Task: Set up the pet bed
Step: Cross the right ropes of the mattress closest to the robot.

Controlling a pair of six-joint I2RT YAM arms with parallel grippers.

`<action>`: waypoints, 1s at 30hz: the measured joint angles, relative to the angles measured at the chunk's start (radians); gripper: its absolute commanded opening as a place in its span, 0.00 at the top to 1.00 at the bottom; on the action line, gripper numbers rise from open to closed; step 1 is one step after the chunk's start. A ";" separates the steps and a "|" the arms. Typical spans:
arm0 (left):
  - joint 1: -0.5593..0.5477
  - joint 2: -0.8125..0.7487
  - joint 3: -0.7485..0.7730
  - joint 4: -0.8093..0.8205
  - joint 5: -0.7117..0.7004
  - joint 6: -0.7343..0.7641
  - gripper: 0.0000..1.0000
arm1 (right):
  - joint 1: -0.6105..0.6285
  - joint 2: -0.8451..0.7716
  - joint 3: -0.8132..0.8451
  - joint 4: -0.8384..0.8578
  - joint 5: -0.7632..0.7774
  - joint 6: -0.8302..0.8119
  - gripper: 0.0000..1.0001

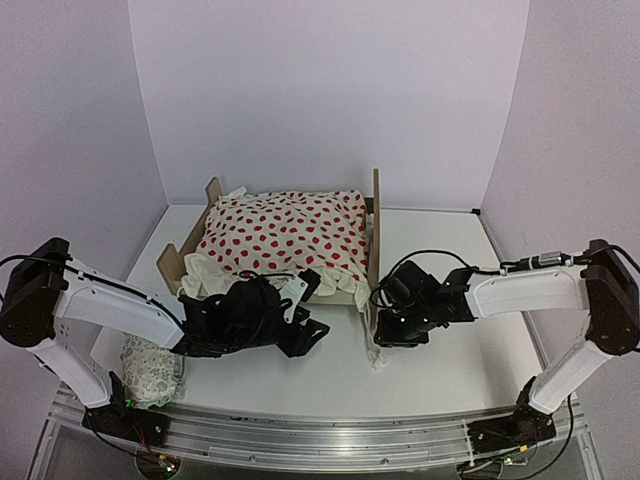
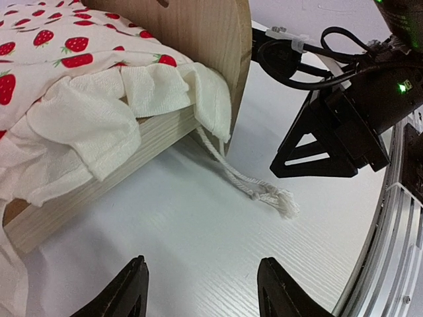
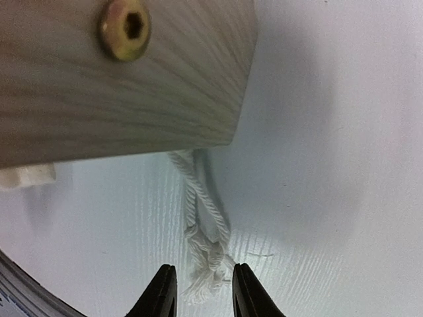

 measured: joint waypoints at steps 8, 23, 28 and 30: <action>-0.004 0.220 0.140 0.080 0.037 0.205 0.44 | -0.024 -0.236 -0.087 -0.025 0.087 -0.051 0.68; 0.009 0.532 0.259 0.299 0.175 0.294 0.50 | -0.066 -0.547 -0.231 -0.160 0.182 -0.043 0.68; 0.027 0.573 0.277 0.327 0.180 0.259 0.53 | -0.066 -0.575 -0.235 -0.186 0.194 -0.043 0.68; 0.035 0.583 0.280 0.338 0.180 0.245 0.54 | -0.066 -0.575 -0.235 -0.190 0.195 -0.043 0.68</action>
